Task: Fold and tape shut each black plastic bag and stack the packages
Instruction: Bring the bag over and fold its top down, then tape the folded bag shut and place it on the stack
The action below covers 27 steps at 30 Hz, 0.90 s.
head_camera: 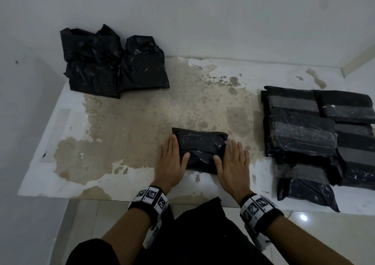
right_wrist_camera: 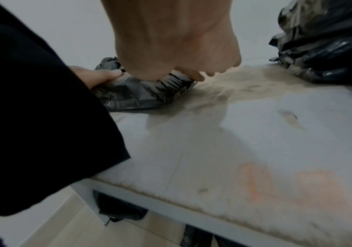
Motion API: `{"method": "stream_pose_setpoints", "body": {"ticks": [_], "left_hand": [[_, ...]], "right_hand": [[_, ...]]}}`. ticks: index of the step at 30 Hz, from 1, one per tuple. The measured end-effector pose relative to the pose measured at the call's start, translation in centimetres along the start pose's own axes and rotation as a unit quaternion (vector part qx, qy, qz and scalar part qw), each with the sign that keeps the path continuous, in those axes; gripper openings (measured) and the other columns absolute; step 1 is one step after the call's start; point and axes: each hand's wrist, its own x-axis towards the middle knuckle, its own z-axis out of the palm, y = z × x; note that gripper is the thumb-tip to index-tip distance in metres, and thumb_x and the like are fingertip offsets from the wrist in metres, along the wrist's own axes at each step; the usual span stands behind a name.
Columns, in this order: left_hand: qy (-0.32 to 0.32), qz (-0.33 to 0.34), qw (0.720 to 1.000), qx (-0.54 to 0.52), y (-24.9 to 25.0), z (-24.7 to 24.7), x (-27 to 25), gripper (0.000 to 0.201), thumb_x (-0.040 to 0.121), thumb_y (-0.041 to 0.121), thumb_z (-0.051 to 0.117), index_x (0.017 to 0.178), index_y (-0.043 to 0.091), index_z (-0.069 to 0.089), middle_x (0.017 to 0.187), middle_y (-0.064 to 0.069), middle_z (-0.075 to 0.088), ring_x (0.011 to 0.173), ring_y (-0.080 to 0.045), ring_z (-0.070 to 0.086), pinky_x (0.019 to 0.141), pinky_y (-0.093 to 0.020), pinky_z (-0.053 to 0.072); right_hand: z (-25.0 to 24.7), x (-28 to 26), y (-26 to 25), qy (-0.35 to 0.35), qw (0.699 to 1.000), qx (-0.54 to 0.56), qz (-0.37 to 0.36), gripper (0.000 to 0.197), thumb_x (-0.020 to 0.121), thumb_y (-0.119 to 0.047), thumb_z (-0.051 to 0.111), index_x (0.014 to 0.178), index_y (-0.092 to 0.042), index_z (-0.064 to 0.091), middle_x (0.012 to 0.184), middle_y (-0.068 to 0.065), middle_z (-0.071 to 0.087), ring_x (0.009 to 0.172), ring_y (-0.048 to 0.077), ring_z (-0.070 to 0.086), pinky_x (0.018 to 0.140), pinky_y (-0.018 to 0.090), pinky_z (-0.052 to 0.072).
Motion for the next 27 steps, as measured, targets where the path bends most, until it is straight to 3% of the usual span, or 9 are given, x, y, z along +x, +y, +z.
{"method": "stream_pose_setpoints", "body": {"ticks": [4, 7, 10, 12, 14, 19, 23, 25, 27], "left_hand": [[-0.008, -0.005, 1.0, 0.002, 0.0, -0.6, 0.0, 0.087, 0.095, 0.067, 0.002, 0.159, 0.008, -0.011, 0.169, -0.01, 0.0, 0.155, -0.021, -0.002, 0.124, -0.039, -0.012], [0.004, -0.005, 1.0, 0.003, -0.4, -0.9, -0.1, 0.087, 0.094, 0.068, 0.002, 0.16, 0.011, -0.001, 0.168, -0.01, 0.006, 0.155, -0.025, 0.004, 0.124, -0.044, -0.004], [0.041, -0.005, 0.999, -0.001, -1.4, -1.9, -0.2, 0.083, 0.097, 0.068, 0.001, 0.159, 0.016, 0.02, 0.163, -0.008, 0.024, 0.149, -0.027, 0.023, 0.122, -0.049, 0.012], [0.085, -0.017, 0.996, -0.019, -3.2, -3.2, -0.1, 0.073, 0.102, 0.06, 0.015, 0.152, 0.012, 0.036, 0.154, -0.011, 0.039, 0.138, -0.032, 0.039, 0.116, -0.052, 0.027], [0.12, -0.052, 0.991, -0.017, -6.0, -4.9, 0.5, 0.062, 0.1, 0.045, 0.032, 0.148, 0.007, 0.042, 0.149, -0.015, 0.045, 0.133, -0.036, 0.045, 0.112, -0.053, 0.032], [0.081, -0.151, 0.985, 0.027, -14.0, -10.3, 3.0, 0.063, 0.1, 0.022, 0.048, 0.156, 0.006, 0.025, 0.162, -0.015, 0.027, 0.15, -0.036, 0.022, 0.12, -0.054, 0.017], [0.046, -0.127, 0.988, 0.073, -17.1, -12.5, 5.4, 0.067, 0.101, 0.02, 0.047, 0.159, 0.011, 0.016, 0.168, -0.007, 0.012, 0.154, -0.032, 0.006, 0.123, -0.054, 0.008], [0.037, -0.1, 0.991, 0.084, -17.8, -12.9, 6.3, 0.066, 0.1, 0.017, 0.048, 0.159, 0.013, 0.019, 0.167, -0.006, 0.016, 0.154, -0.032, 0.008, 0.123, -0.054, 0.006], [0.04, -0.064, 0.992, 0.1, -18.3, -13.0, 6.8, 0.063, 0.097, 0.015, 0.051, 0.156, 0.014, 0.029, 0.16, -0.008, 0.032, 0.151, -0.034, 0.017, 0.122, -0.055, 0.007]], "right_hand": [[-1.9, 1.1, -2.3, 0.085, 0.994, 0.031, -0.069, 0.066, 0.107, -0.047, 0.025, 0.154, -0.001, 0.035, 0.159, 0.02, 0.032, 0.151, 0.037, 0.024, 0.123, 0.052, 0.017], [-1.1, 2.0, -4.3, 0.028, 0.986, 0.025, -0.164, 0.063, 0.108, -0.048, 0.026, 0.157, -0.008, 0.032, 0.163, 0.017, 0.027, 0.154, 0.031, 0.018, 0.123, 0.052, 0.022], [0.8, 2.2, -4.8, -0.022, 0.986, -0.01, -0.165, 0.068, 0.108, -0.055, 0.018, 0.16, -0.012, 0.024, 0.166, 0.016, 0.021, 0.155, 0.03, 0.014, 0.122, 0.051, 0.025], [1.4, 2.2, -4.7, -0.023, 0.987, -0.019, -0.159, 0.069, 0.107, -0.056, 0.019, 0.161, -0.012, 0.021, 0.167, 0.015, 0.019, 0.156, 0.031, 0.013, 0.123, 0.051, 0.025], [1.5, 2.0, -4.6, -0.011, 0.986, -0.019, -0.168, 0.069, 0.107, -0.054, 0.022, 0.162, -0.013, 0.019, 0.168, 0.014, 0.017, 0.156, 0.031, 0.012, 0.123, 0.05, 0.023], [1.9, 1.7, -4.7, 0.008, 0.985, -0.009, -0.171, 0.066, 0.106, -0.052, 0.025, 0.162, -0.018, 0.017, 0.169, 0.013, 0.013, 0.157, 0.031, 0.008, 0.124, 0.049, 0.018], [1.8, 1.6, -4.7, 0.015, 0.986, -0.013, -0.166, 0.066, 0.105, -0.05, 0.028, 0.162, -0.017, 0.021, 0.168, 0.014, 0.014, 0.156, 0.032, 0.01, 0.123, 0.05, 0.021], [1.8, 1.5, -4.8, 0.015, 0.987, -0.015, -0.159, 0.066, 0.105, -0.051, 0.027, 0.161, -0.017, 0.022, 0.168, 0.014, 0.016, 0.156, 0.033, 0.013, 0.122, 0.051, 0.023], [1.9, 1.5, -5.0, 0.015, 0.989, -0.014, -0.146, 0.066, 0.105, -0.052, 0.026, 0.161, -0.017, 0.024, 0.167, 0.015, 0.018, 0.155, 0.033, 0.015, 0.12, 0.053, 0.026]]}}
